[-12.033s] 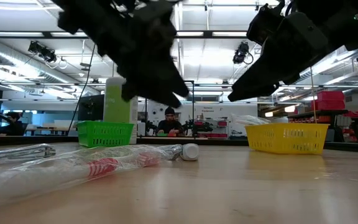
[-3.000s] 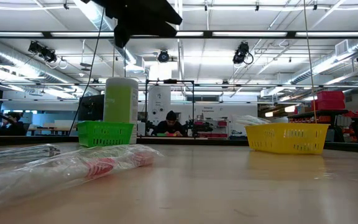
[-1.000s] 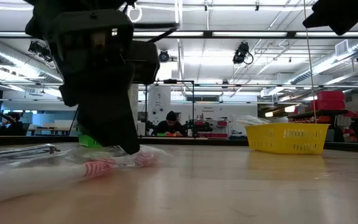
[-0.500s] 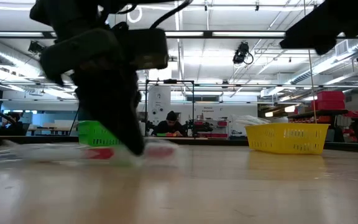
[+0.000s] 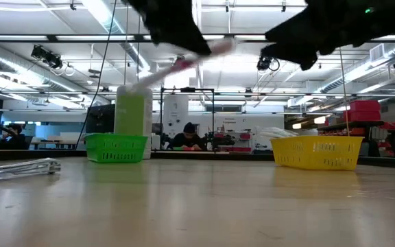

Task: Pick & Place Travel size toiletries
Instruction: Put the red toothbrush into the yellow bin

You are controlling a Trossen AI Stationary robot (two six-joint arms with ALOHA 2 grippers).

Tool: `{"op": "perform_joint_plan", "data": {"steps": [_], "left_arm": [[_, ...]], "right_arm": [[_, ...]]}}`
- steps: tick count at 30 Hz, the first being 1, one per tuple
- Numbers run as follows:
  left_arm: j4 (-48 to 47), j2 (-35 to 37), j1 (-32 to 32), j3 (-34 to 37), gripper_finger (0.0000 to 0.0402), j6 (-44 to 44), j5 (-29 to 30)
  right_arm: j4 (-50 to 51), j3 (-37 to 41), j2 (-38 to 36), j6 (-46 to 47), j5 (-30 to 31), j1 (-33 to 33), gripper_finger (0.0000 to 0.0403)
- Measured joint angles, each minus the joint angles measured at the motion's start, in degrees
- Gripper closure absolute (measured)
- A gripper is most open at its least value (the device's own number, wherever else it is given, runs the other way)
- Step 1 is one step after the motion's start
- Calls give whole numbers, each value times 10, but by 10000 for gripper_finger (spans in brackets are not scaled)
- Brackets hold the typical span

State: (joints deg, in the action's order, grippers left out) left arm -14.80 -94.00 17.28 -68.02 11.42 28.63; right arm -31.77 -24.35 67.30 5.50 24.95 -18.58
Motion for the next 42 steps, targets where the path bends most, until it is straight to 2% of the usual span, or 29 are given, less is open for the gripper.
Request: {"op": "perform_joint_plan", "data": {"steps": [3,8,12,17,21,25,29,33,38,42], "left_arm": [[37,62,-9,0,384,-39,64],[123,135,-20,-1,390,-95,71],[179,137,-33,0,392,-118,30],[239,100,-48,2,385,-122,26],[275,81,-54,0,391,-115,0],[278,75,-54,2,387,-132,15],[277,76,-52,1,385,-139,28],[278,77,-48,1,389,-163,51],[267,77,-48,1,383,-151,51],[258,77,-44,1,380,-148,51]], "right_arm": [[-27,1,18,0,-3,27,139],[-174,-3,54,-3,-79,81,124],[-256,-38,100,-4,-149,120,134],[-255,-108,167,2,-224,142,155],[-238,-164,208,-3,-227,142,166],[-236,-188,227,-12,-237,142,178],[-218,-187,228,-19,-237,143,217],[-219,-187,227,-19,-236,144,283],[-220,-187,227,-21,-236,145,366],[-208,-187,225,-30,-236,145,381]]}}
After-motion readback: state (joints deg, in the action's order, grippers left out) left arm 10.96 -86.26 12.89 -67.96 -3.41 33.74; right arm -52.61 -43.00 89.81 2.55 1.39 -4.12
